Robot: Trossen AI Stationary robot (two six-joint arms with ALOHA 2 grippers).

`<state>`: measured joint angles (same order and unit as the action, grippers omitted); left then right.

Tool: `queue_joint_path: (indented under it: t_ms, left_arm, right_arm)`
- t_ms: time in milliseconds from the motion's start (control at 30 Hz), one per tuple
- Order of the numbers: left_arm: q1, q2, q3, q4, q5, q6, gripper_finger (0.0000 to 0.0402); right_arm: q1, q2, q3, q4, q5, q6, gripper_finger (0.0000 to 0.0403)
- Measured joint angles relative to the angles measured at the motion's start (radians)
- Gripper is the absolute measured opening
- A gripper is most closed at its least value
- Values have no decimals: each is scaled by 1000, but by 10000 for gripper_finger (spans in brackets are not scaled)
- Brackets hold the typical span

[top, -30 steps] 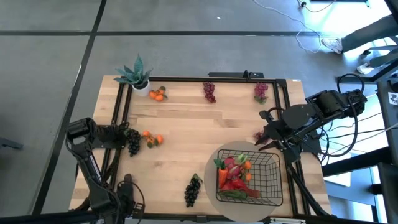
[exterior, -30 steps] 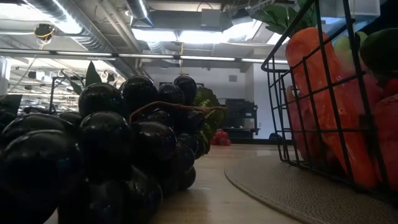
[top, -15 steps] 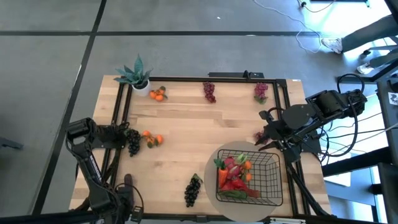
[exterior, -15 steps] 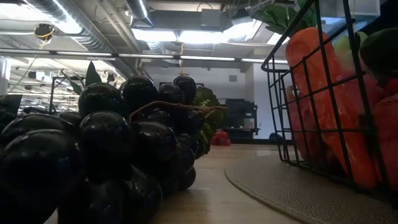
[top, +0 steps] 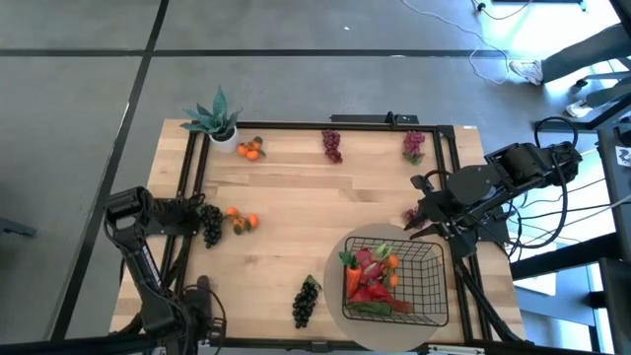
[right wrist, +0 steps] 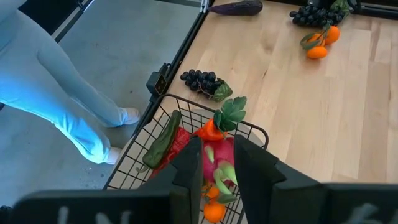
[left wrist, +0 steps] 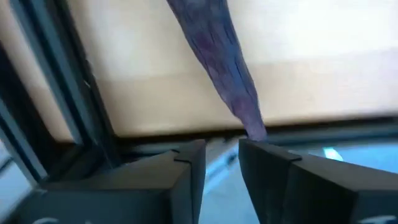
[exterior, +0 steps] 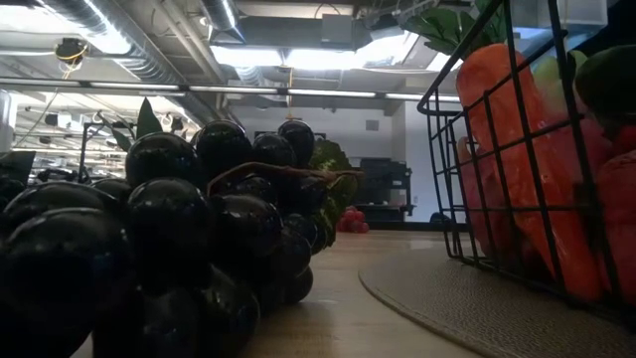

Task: Build produce basket
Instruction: Put the eggplant into the black wire basket

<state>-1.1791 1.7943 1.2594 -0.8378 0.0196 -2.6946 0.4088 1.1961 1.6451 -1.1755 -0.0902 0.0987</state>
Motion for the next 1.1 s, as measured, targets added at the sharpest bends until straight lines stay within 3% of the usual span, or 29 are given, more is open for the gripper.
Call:
queue_joint_path:
  t_ms: [267, 533, 1100]
  left_arm:
    - [12, 0, 0, -1, -18, 6, 141]
    - [31, 3, 0, -44, -33, 3, 144]
    - [56, 130, 0, -53, -4, 8, 144]
  right_arm:
    - [0, 0, 0, 1, 0, 1, 78]
    - [0, 0, 0, 1, 0, 0, 78]
    - [0, 0, 0, 1, 0, 0, 78]
